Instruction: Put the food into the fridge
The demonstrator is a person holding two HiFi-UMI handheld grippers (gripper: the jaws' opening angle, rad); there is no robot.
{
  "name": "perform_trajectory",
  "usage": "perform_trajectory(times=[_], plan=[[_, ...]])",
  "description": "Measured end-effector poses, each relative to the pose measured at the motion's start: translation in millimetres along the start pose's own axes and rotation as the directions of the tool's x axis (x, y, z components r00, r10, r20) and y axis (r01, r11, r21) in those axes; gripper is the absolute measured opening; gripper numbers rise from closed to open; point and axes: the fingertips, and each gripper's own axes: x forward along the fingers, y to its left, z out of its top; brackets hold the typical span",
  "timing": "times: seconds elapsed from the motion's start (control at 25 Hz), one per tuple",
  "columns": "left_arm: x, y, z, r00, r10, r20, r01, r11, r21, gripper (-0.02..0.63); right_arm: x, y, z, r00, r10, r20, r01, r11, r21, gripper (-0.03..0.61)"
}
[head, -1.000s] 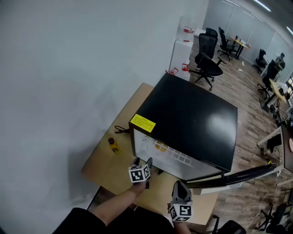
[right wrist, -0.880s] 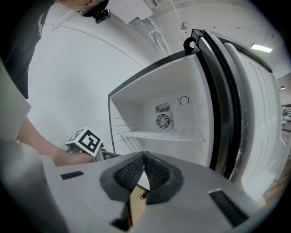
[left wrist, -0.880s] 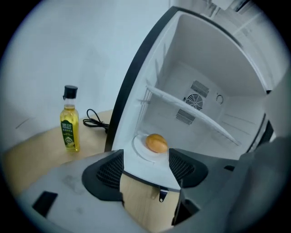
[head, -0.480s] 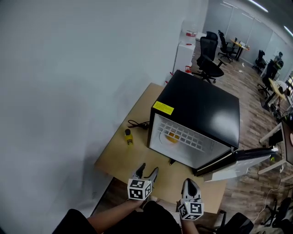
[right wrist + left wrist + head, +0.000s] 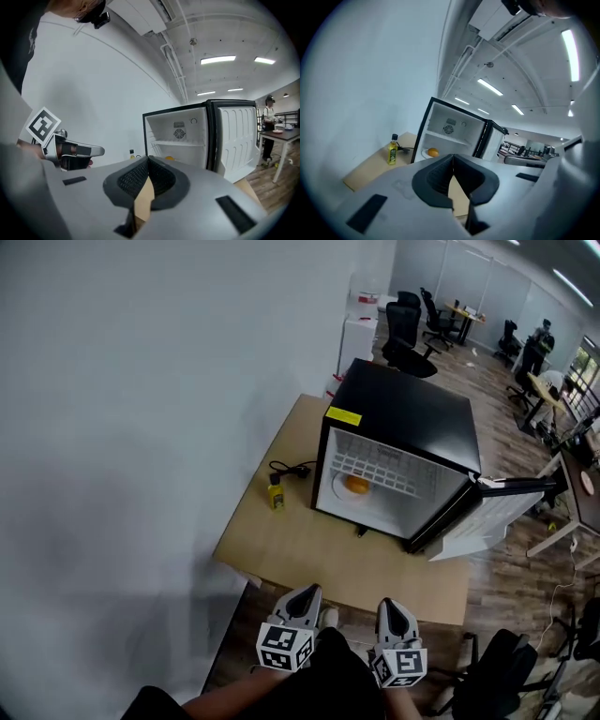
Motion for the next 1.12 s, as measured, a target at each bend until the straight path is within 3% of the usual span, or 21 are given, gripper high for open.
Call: perform_trajectory(times=[0.12, 0.28, 0.44, 0.72, 0.88, 1.12], plan=[[-23.5, -18.3, -3.5, 0.998, -0.053, 0.015, 0.052, 0.997, 0.057, 0.015, -26.7, 11.4, 3.2, 0.999, -0.035, -0.002, 0.035, 0.998, -0.044, 0.06], [-40.2, -36.3, 6.0, 0.989, -0.133, 0.071, 0.128, 0.99, 0.064, 0.015, -52.0, 18.6, 12.7, 0.997, -0.073, 0.011, 0.073, 0.996, -0.056, 0.06], [-62.7, -43.4, 21.8, 0.981, -0.132, 0.145, 0.121, 0.989, 0.082, 0.014, -68.0, 29.1, 15.9, 0.998, -0.065, 0.019, 0.066, 0.994, -0.089, 0.06], [-71.0, -65.2, 21.6, 0.987, -0.128, 0.1, 0.111, 0.981, 0.161, 0.014, -77.2, 30.5, 22.6, 0.998, -0.036, 0.043, 0.04, 0.994, -0.102, 0.06], [-71.4, -80.4, 4.1, 0.988, -0.147, 0.041, 0.138, 0.974, 0.18, 0.014, -92.0, 28.0, 25.4, 0.996, -0.059, 0.065, 0.064, 0.995, -0.08, 0.06], [-72.4, -106.6, 0.9, 0.986, -0.162, 0.034, 0.154, 0.973, 0.17, 0.014, -112.8, 14.4, 27.7, 0.996, -0.078, 0.052, 0.081, 0.995, -0.06, 0.06]])
